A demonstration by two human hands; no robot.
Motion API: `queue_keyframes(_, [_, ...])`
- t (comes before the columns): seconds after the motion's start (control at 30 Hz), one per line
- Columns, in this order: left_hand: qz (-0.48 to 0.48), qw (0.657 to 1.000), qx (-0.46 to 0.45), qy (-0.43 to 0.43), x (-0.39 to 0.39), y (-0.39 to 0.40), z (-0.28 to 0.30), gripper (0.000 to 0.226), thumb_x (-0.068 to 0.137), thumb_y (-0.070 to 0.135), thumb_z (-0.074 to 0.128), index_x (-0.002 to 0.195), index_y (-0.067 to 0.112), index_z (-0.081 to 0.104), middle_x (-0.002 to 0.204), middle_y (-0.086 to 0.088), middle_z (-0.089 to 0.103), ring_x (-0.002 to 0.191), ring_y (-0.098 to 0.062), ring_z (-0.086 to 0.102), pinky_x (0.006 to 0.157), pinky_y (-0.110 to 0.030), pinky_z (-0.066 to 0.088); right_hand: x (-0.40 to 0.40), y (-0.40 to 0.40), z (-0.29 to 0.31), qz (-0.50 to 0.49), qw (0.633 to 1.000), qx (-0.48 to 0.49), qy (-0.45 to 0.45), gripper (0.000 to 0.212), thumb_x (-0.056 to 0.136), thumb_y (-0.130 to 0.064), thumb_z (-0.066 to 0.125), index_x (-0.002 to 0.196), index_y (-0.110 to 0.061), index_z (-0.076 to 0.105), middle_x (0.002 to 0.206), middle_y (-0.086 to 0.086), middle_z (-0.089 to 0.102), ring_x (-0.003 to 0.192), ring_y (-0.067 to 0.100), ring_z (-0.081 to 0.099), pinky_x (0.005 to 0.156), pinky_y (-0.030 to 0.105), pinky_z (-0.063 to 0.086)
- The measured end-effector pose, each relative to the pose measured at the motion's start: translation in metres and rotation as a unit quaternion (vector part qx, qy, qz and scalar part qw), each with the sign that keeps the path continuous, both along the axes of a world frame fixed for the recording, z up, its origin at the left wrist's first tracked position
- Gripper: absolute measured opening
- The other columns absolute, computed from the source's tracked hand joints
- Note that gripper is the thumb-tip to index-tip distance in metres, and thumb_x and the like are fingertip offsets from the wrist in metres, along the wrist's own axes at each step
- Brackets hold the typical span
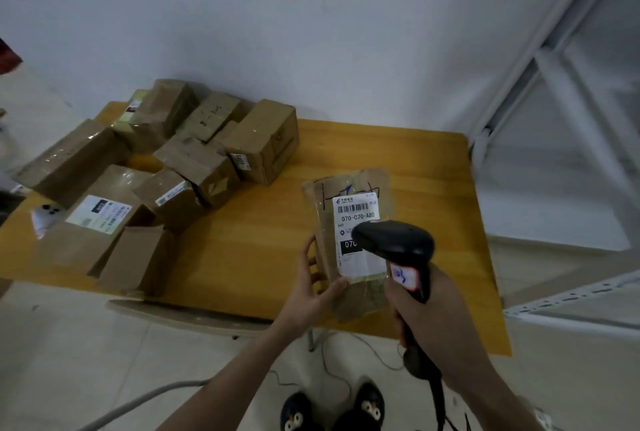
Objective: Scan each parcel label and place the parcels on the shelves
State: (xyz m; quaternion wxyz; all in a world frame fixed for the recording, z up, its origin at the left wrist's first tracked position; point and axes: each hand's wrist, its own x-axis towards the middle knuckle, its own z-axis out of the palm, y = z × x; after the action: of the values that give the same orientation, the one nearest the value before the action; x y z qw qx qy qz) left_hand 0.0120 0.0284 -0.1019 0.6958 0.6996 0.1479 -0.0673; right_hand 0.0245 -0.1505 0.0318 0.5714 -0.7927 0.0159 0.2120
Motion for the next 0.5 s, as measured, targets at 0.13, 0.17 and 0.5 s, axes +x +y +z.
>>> queue_keyframes(0.13, [-0.026,1.000,-0.017,0.002,0.006,0.003,-0.001,0.100,0.068,0.052,0.075,0.143,0.053,0.009,0.135,0.009,0.042,0.113,-0.014,0.057,0.077,-0.024,0.056,0.004,0.016,-0.003,-0.031,0.999,-0.009,-0.017,0.013,0.090,-0.009,0.059,0.082,-0.012,0.050,0.059,0.009,0.047,0.045,0.015,0.045,0.043,0.024,0.042])
queue_keyframes(0.17, [-0.031,0.999,-0.019,0.001,0.007,0.003,-0.001,0.100,0.068,0.051,0.075,0.143,0.053,0.009,0.135,0.010,0.042,0.113,-0.013,0.057,0.075,-0.023,0.056,0.006,0.018,-0.004,-0.039,0.999,-0.010,-0.015,0.012,0.090,-0.009,0.059,0.083,-0.012,0.051,0.059,0.007,0.047,0.046,0.013,0.045,0.044,0.025,0.042])
queue_keyframes(0.5, [-0.036,0.999,-0.003,0.001,0.016,0.004,-0.004,0.102,0.067,0.053,0.075,0.145,0.051,0.009,0.136,0.010,0.043,0.115,-0.012,0.057,0.078,-0.024,0.056,0.023,-0.001,-0.015,-0.044,0.998,-0.016,-0.034,0.013,0.091,-0.009,0.059,0.080,-0.013,0.051,0.060,0.011,0.050,0.042,0.009,0.045,0.043,0.017,0.041])
